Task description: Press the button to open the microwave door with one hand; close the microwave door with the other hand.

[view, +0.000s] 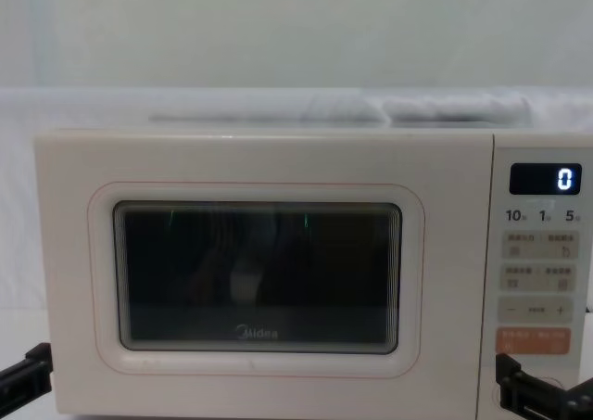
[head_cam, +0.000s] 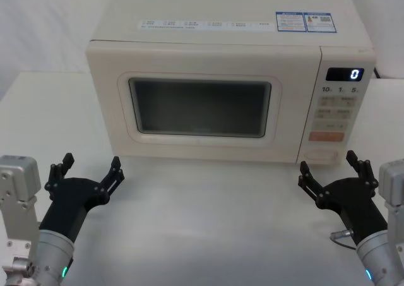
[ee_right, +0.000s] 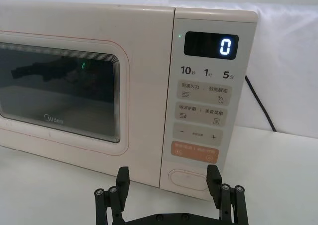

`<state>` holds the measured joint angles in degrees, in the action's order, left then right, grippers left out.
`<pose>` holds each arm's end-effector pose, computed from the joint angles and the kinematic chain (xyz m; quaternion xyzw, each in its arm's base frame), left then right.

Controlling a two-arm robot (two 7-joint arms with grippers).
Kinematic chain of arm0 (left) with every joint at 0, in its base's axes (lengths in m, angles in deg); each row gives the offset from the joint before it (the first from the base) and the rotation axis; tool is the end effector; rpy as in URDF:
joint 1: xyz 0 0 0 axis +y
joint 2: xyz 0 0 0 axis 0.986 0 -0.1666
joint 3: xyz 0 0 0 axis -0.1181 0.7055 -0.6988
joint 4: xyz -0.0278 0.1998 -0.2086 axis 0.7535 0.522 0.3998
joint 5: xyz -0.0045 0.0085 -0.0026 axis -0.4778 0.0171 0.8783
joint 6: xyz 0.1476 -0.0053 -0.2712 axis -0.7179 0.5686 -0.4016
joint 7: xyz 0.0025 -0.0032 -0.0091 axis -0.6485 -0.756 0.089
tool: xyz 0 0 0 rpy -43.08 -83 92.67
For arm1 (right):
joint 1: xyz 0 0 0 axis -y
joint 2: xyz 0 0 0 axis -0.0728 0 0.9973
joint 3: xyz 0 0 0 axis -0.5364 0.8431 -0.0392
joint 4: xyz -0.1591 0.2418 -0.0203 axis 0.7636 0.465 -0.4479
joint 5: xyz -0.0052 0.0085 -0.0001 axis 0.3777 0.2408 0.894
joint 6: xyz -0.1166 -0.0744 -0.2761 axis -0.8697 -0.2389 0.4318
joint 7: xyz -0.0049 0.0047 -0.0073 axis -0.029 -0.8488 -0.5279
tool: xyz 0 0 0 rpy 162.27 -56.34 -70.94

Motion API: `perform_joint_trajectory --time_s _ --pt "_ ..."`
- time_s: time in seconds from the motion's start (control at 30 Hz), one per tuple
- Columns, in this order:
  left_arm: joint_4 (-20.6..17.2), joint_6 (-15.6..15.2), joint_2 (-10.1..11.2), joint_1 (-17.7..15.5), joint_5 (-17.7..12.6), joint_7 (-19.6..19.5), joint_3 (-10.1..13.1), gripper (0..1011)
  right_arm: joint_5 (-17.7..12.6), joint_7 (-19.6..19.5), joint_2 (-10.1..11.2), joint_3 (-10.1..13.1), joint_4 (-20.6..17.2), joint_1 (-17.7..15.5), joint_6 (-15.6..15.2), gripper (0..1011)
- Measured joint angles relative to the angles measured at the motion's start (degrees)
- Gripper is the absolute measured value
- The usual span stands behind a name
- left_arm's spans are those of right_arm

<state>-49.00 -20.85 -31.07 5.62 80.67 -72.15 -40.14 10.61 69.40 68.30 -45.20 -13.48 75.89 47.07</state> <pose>0.2529 0.0375 -0.2852 -0.0174 0.0065 0.6616 0.7496 0.2657 0.0385 -0.2975 -0.0014 -0.0413 -0.6058 0.7946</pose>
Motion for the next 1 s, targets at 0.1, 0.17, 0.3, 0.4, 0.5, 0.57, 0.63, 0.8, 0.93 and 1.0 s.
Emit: perform_joint_trajectory --time_s 0.1,0.17,0.3,0.4,0.5,0.57,0.63,0.8,0.93,1.0 --pt "0.0 0.0 0.0 0.0 0.0 0.0 0.0 1001 0.0 0.0 0.0 0.0 0.0 0.0 0.0 1002" --pt "0.0 0.0 0.0 0.0 0.0 0.0 0.0 1001 0.0 0.0 0.0 0.0 0.0 0.0 0.0 1002" --pt "0.0 0.0 0.0 0.0 0.0 0.0 0.0 1001 0.0 0.0 0.0 0.0 0.0 0.0 0.0 1002" --pt "0.0 0.0 0.0 0.0 0.0 0.0 0.0 1001 0.0 0.0 0.0 0.0 0.0 0.0 0.0 1002" --pt "0.0 0.0 0.0 0.0 0.0 0.0 0.0 1001 0.0 0.0 0.0 0.0 0.0 0.0 0.0 1002" --pt "0.0 0.0 0.0 0.0 0.0 0.0 0.0 1001 0.0 0.0 0.0 0.0 0.0 0.0 0.0 1002" --pt "0.0 0.0 0.0 0.0 0.0 0.0 0.0 1001 0.0 0.0 0.0 0.0 0.0 0.0 0.0 1002" --pt "0.0 0.0 0.0 0.0 0.0 0.0 0.0 1001 0.0 0.0 0.0 0.0 0.0 0.0 0.0 1002" --pt "0.0 0.0 0.0 0.0 0.0 0.0 0.0 1001 0.0 0.0 0.0 0.0 0.0 0.0 0.0 1002" --pt "0.0 0.0 0.0 0.0 0.0 0.0 0.0 1001 0.0 0.0 0.0 0.0 0.0 0.0 0.0 1002"
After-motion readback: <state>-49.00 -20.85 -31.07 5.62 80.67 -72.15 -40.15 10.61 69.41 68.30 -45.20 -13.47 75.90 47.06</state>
